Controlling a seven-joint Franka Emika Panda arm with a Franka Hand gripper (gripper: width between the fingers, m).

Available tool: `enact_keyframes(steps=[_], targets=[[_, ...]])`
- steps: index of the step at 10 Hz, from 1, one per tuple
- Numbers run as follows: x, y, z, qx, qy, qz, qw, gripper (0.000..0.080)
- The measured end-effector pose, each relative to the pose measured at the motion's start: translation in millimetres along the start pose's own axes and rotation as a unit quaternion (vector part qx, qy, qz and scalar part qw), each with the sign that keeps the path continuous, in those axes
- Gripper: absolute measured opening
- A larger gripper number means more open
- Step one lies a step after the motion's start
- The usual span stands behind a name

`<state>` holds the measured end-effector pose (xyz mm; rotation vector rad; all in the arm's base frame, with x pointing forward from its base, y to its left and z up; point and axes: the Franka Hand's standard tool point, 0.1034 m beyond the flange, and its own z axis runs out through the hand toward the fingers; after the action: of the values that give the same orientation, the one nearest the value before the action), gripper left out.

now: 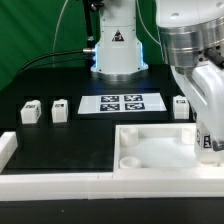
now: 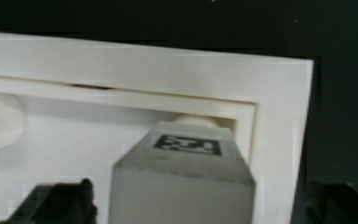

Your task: Assemble one leg

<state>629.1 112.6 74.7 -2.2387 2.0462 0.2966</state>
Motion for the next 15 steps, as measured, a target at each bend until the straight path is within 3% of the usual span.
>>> enact_keyframes(steps=[3,6,8,11,12,13,15], targets=[[0.8,0.6,0.5,-0.002,0.001,-0.139,0.990,0.0646],[-2.8,2.0,2.3,-0.006,0.006,-0.311,0.950,0.0648],[-5.6,2.9,3.6,-0.008,0.006,-0.412,0.911,0.0648],[-4.8,3.3,3.3,-0.015,0.011,-0.568,0.823,0.0648],[-4.4,3.0,2.9,-0.016,0.012,-0.586,0.810,0.0648],[-2.7,3.0,2.8,-0.022,0.015,-0.647,0.762,0.0648],[-2.3,3.0,2.8,-0.022,0.015,-0.657,0.753,0.0648]])
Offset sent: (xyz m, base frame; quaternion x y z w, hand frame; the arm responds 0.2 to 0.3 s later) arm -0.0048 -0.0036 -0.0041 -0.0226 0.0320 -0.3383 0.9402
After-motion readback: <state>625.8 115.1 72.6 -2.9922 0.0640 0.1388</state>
